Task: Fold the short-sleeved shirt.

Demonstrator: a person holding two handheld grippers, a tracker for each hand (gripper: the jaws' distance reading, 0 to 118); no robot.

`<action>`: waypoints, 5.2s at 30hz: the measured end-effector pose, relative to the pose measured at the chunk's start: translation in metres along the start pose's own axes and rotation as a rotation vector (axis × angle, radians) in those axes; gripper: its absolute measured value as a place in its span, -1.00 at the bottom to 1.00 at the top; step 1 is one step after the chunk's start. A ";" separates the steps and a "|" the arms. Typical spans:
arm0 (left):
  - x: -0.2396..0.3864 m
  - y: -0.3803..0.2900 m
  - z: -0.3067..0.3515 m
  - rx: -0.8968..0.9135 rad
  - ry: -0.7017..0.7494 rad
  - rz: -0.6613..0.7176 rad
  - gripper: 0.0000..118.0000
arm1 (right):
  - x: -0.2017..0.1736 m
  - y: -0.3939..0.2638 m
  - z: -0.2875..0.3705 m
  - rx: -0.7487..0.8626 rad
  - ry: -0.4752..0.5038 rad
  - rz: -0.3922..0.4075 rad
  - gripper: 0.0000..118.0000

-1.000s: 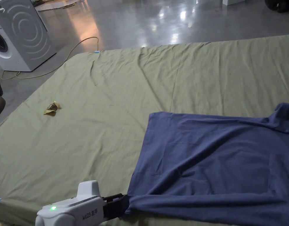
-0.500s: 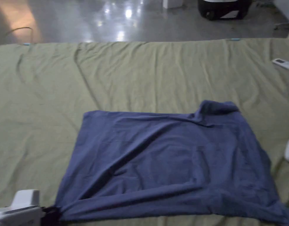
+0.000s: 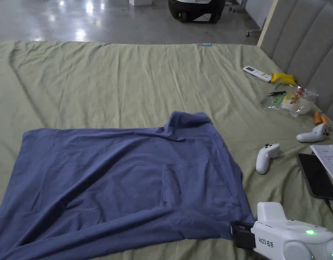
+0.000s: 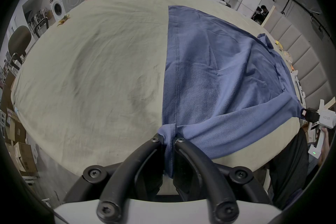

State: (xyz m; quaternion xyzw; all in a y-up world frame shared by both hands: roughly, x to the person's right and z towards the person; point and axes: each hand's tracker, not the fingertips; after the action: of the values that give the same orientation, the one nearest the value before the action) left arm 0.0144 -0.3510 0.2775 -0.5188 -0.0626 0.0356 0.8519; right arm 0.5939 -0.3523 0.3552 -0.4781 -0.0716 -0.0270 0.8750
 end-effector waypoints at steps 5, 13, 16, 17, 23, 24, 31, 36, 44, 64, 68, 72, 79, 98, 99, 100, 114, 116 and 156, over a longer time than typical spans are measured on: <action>-0.002 0.001 -0.001 -0.001 0.003 -0.003 -0.85 | 0.002 0.003 -0.012 -0.030 0.026 -0.004 -0.32; 0.010 -0.004 0.027 0.119 -0.033 -0.069 -0.87 | 0.005 -0.002 0.012 0.038 0.089 -0.072 -0.84; 0.012 0.001 0.052 0.213 -0.041 -0.028 -0.87 | 0.013 -0.001 0.030 0.085 0.129 -0.181 -0.84; 0.012 0.004 0.058 0.241 -0.042 -0.026 -0.87 | 0.015 -0.001 0.033 0.096 0.141 -0.204 -0.84; 0.003 0.067 0.057 0.313 -0.067 -0.001 -0.87 | 0.020 0.049 0.031 0.186 0.191 -0.345 -0.84; 0.002 0.082 0.052 0.332 -0.046 -0.021 -0.87 | 0.020 0.060 0.027 0.190 0.195 -0.349 -0.84; 0.002 0.175 -0.004 0.325 -0.005 0.018 -0.87 | 0.007 0.152 -0.025 0.161 0.156 -0.307 -0.84; 0.007 0.199 -0.057 0.296 -0.001 0.053 -0.11 | -0.007 0.174 -0.086 0.066 0.090 -0.245 -0.40; 0.017 0.168 0.011 0.502 -0.004 -0.060 0.60 | 0.010 0.159 -0.041 0.273 0.114 -0.218 0.34; 0.095 0.006 0.214 1.012 -0.046 -0.236 -0.97 | -0.052 0.041 0.187 0.773 0.197 0.004 -0.82; 0.099 0.002 0.220 0.989 -0.068 -0.238 -1.00 | -0.065 0.034 0.193 0.814 0.179 0.050 -0.99; 0.098 0.002 0.217 0.966 -0.038 -0.233 -1.00 | -0.067 0.036 0.195 0.823 0.183 0.057 -1.00; 0.089 0.001 0.208 0.924 -0.029 -0.193 -1.00 | -0.064 0.036 0.191 0.809 0.191 0.034 -1.00; 0.017 0.069 -0.025 0.295 -0.014 0.056 0.36 | -0.057 0.026 0.153 0.643 0.238 -0.012 -1.00; 0.016 0.072 -0.040 0.272 0.036 0.045 0.35 | -0.056 0.025 0.152 0.637 0.238 -0.013 -1.00; 0.014 0.074 -0.052 0.230 0.064 0.040 0.28 | -0.055 0.024 0.152 0.628 0.234 -0.011 -1.00; 0.041 0.079 -0.082 0.130 0.126 -0.123 -0.83 | -0.015 0.043 0.054 0.378 0.139 -0.197 -0.37; 0.041 0.080 -0.083 0.129 0.124 -0.153 -0.83 | -0.005 0.053 0.013 0.284 0.117 -0.237 0.52; -0.003 0.007 0.080 0.235 -0.058 -0.018 -0.86 | 0.009 0.023 0.083 0.279 -0.031 -0.156 -0.91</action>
State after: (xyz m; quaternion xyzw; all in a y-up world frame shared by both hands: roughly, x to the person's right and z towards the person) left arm -0.0004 -0.2776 0.3074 -0.4134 -0.0871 0.0499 0.9050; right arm 0.5968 -0.2703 0.3815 -0.3453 -0.1252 -0.0771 0.9269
